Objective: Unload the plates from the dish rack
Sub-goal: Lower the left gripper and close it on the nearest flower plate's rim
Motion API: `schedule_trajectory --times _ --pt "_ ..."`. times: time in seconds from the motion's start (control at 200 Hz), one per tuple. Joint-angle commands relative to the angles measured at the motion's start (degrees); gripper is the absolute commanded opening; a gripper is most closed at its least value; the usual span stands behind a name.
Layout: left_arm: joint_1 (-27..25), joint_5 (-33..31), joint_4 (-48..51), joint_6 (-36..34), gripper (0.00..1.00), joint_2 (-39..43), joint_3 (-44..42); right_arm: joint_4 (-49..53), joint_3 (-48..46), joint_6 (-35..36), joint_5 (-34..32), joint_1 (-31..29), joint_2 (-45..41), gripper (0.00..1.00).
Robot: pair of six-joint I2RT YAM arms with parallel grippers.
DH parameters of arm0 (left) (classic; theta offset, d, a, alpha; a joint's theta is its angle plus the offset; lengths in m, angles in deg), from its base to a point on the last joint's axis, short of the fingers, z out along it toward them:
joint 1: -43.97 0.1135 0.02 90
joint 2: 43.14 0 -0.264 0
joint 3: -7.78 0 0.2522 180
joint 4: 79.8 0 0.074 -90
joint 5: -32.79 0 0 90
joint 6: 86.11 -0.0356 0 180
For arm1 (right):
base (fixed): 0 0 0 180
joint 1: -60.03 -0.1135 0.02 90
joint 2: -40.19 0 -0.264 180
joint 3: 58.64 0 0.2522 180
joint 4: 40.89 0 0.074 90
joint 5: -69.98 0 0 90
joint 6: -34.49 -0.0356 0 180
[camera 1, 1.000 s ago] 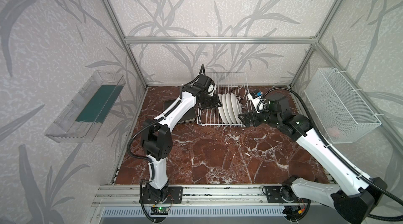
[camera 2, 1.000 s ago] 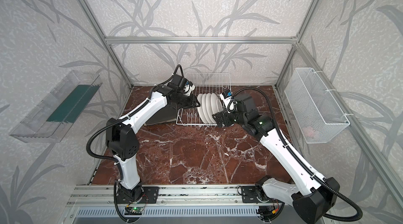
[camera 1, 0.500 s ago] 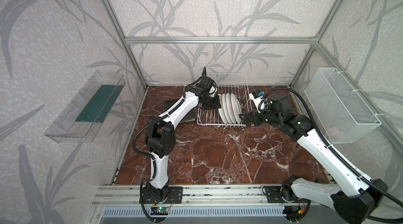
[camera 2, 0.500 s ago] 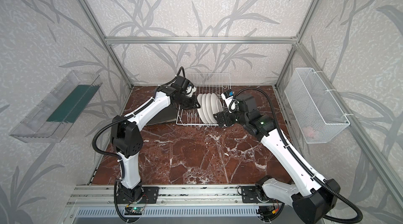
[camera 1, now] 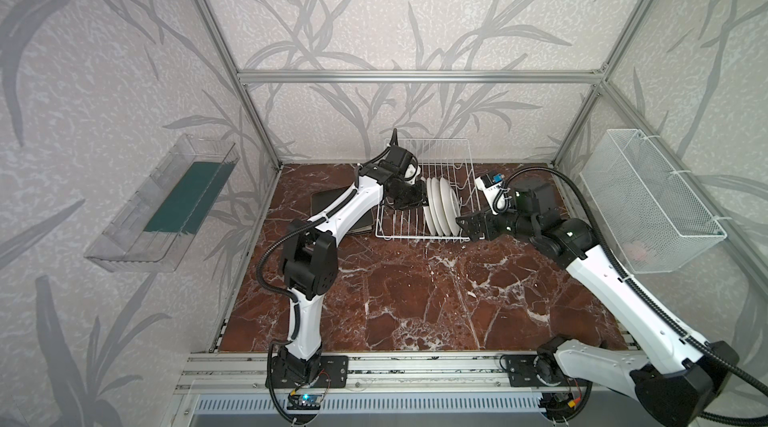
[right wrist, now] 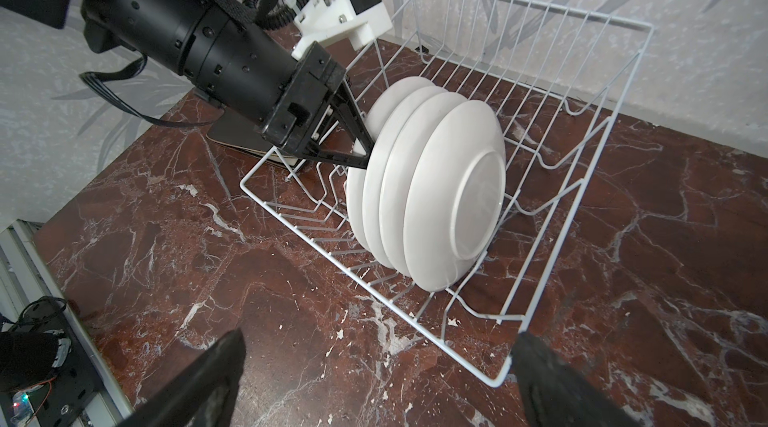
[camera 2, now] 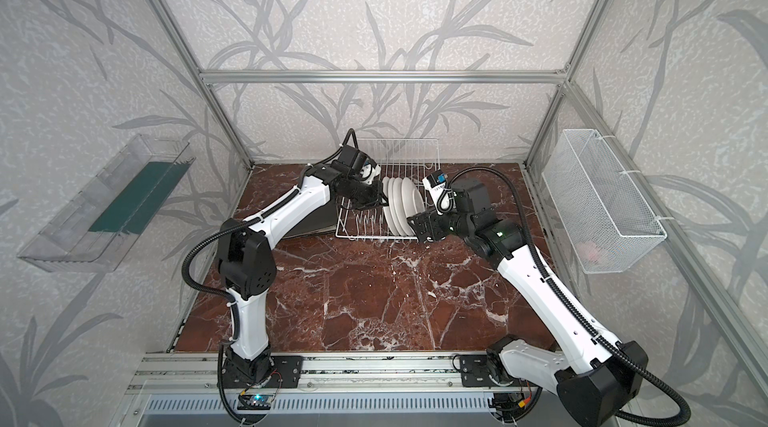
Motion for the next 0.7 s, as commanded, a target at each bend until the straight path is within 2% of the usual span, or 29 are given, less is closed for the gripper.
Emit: schedule_trajectory --times 0.0,0.16,0.335,0.695 --pt "0.28 -2.58 0.75 3.5 0.06 -0.6 -1.46 -1.14 -0.36 0.48 0.75 0.45 -0.28 0.99" --pt "0.06 -2.42 -1.11 5.27 0.0 -0.04 -3.46 -1.13 -0.57 0.32 1.02 0.64 -0.45 0.99" --pt "-0.06 -0.86 -3.91 7.4 0.0 0.36 -4.9 -1.3 -0.57 0.14 1.37 0.79 -0.54 0.99" --pt "-0.11 -0.25 -0.16 5.01 0.0 -0.1 -2.26 -1.36 -0.49 -0.27 1.9 0.88 -0.54 0.99"
